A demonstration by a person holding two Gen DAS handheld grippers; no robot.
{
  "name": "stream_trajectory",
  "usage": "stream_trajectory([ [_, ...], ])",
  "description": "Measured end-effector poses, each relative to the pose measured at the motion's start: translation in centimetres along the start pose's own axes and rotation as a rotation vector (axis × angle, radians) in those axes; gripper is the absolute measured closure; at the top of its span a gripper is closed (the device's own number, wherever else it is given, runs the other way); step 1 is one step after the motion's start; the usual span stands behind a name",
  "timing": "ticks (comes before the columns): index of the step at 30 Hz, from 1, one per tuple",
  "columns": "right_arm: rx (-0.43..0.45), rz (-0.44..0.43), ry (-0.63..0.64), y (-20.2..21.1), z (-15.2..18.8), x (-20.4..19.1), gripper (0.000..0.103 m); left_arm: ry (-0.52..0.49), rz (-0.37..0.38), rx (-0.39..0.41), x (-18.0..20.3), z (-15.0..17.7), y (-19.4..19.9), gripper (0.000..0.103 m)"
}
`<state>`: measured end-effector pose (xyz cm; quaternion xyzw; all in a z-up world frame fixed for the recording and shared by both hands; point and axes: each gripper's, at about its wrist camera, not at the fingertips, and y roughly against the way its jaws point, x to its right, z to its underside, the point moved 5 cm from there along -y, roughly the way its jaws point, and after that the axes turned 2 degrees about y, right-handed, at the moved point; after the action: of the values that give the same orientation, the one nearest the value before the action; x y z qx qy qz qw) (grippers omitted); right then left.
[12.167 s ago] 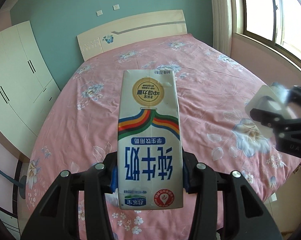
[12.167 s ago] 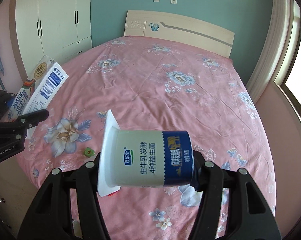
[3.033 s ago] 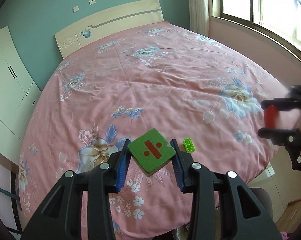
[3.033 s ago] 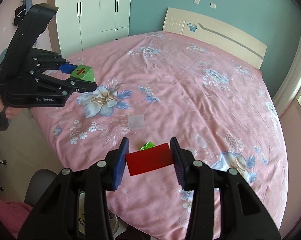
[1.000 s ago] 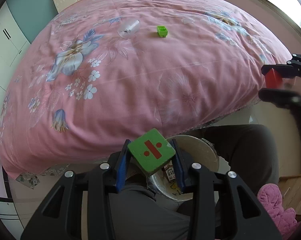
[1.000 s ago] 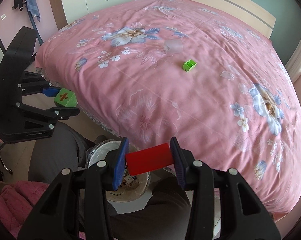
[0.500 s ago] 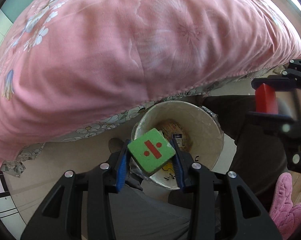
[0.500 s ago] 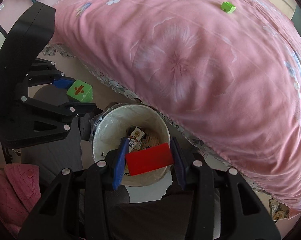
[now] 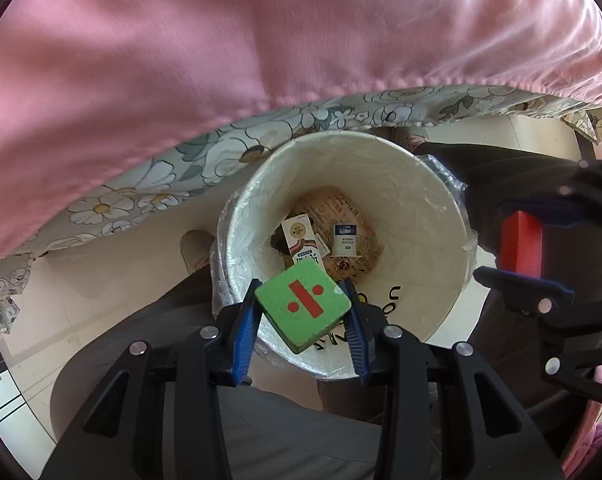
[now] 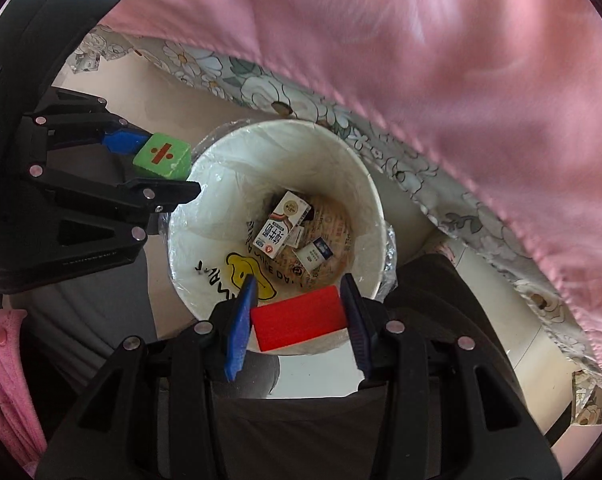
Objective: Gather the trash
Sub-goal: 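Carry the green cube and red block with both tools over the trash bin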
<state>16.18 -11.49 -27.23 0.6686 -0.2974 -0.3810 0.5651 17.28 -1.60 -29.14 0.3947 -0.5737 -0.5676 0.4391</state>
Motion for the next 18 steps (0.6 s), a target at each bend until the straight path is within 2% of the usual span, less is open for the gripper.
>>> stream_trajectory([
  [11, -0.136, -0.067, -0.046, -7.0, 0.6, -0.1, 0.059, 0.067, 0.035, -0.118, -0.1, -0.2, -6.6, 0.062],
  [18, -0.184, -0.127, -0.122, -9.7, 0.5, 0.4, 0.059, 0.129, 0.063, -0.176, -0.5, -0.6, -9.9, 0.062],
])
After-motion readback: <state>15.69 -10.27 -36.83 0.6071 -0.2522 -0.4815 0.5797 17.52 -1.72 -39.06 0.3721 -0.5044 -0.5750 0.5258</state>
